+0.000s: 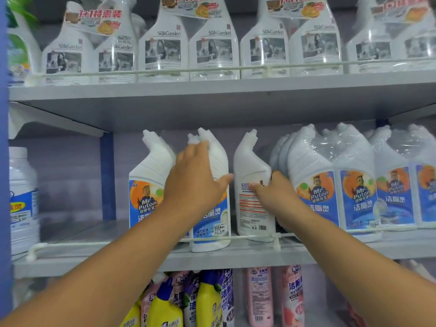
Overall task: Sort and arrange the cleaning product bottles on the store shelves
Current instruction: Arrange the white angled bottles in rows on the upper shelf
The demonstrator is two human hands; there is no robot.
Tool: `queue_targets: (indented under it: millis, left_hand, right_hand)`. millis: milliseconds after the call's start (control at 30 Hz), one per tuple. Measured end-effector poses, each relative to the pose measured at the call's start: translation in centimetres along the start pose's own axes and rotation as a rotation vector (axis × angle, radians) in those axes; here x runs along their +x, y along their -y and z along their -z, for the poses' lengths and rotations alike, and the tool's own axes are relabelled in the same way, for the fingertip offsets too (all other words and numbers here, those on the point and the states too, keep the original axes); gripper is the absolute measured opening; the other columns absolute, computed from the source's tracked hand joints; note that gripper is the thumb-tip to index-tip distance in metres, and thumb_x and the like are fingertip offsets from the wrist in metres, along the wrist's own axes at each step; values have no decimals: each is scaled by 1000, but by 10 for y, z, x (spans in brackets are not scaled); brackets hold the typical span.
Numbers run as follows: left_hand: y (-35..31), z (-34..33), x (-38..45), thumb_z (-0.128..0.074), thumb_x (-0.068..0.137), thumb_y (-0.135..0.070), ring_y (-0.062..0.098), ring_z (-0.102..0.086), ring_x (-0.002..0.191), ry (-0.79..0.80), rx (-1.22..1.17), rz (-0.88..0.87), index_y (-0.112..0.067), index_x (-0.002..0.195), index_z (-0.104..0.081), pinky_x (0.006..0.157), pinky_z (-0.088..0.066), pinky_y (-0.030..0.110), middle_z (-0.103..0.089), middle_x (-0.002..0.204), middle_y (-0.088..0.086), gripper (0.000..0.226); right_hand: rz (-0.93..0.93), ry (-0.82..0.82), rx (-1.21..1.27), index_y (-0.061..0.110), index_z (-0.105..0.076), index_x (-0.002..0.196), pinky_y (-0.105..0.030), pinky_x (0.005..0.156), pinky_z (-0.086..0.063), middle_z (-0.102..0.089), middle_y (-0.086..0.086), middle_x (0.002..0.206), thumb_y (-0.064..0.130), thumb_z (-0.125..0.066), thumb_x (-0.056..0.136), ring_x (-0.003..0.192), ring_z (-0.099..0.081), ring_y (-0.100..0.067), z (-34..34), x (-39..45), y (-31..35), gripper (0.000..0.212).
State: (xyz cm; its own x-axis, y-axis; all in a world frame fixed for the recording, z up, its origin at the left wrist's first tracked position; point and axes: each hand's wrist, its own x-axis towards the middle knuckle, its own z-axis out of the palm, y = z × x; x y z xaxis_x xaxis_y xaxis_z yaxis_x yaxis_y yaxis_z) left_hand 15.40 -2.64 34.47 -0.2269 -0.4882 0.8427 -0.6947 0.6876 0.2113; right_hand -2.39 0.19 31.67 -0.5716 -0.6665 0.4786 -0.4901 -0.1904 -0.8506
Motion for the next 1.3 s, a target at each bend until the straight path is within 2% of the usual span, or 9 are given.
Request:
queue_targets:
  millis: [167,300,433,600,667,733,833,1000,1300]
  left_hand:
    - [-10,-30,12,-75,72,-69,31,-45,128,-94,213,43,-23,160,7,101,-44,40,-38,150,15,129]
    - [0,-35,11,-73,79,-47,30,-45,119,-130,137,14,-19,160,-3,97,-41,39,-45,138,12,111]
    - [9,-30,2,-70,86,-52,27,-38,126,-121,106,-80,-18,161,-2,106,-36,36,-41,141,9,107]
    - [43,7,-18,-51,100,-44,9,-35,141,-354,-221,-191,-19,145,-46,118,-26,21,-45,147,-6,52]
    - [75,28,-16,-44,104,-39,-3,-40,131,-469,-453,0,-26,140,-54,107,-24,4,-49,141,-16,39]
    - [114,34,1,-45,97,-60,-2,-42,130,-371,-718,436,-33,139,-55,112,-26,15,-50,142,-19,51]
    - [163,17,22,-50,75,-84,25,-53,136,-69,-1123,858,-20,143,-56,118,-36,48,-60,145,5,93]
    - [151,16,24,-38,95,-74,38,-72,93,284,-1163,894,-6,109,-70,80,-55,45,-77,94,23,76]
    - [159,13,27,-34,92,-79,37,-75,81,442,-1262,859,-10,64,-81,77,-56,46,-77,98,23,88]
  right_hand:
    - [8,-103,-120,9,-43,113,-37,81,-50,-55,4,92,15,-62,96,91,-58,-23,-21,14,-7,26]
    - [-10,-105,-198,8,-37,120,-44,99,-48,-66,4,109,8,-48,96,111,-60,-26,-29,17,-11,26]
    - [24,-44,-233,4,-39,133,-38,83,-48,-57,-18,124,16,-48,100,101,-57,-31,-12,-1,-12,37]
    - [294,-110,-62,20,-47,136,-29,98,-45,-51,8,132,31,-55,101,120,-54,-13,-6,-54,-5,37]
    - [245,17,190,31,-49,140,-24,104,-38,-49,19,137,38,-50,104,127,-49,-3,-11,-63,10,37]
    - [40,183,430,34,-60,118,-30,104,-43,-60,13,131,49,-46,104,120,-57,-8,-25,-52,27,25]
    - [-207,259,642,20,-71,104,-38,82,-57,-78,-4,101,61,-43,100,91,-73,-21,-55,-25,42,50]
    - [-317,280,763,13,-66,131,-48,99,-53,-70,-18,123,73,-44,94,105,-70,-33,-84,-9,47,74]
    - [-300,293,729,21,-64,71,-31,58,-54,-68,-6,62,65,-47,97,57,-69,-22,-107,-8,41,54]
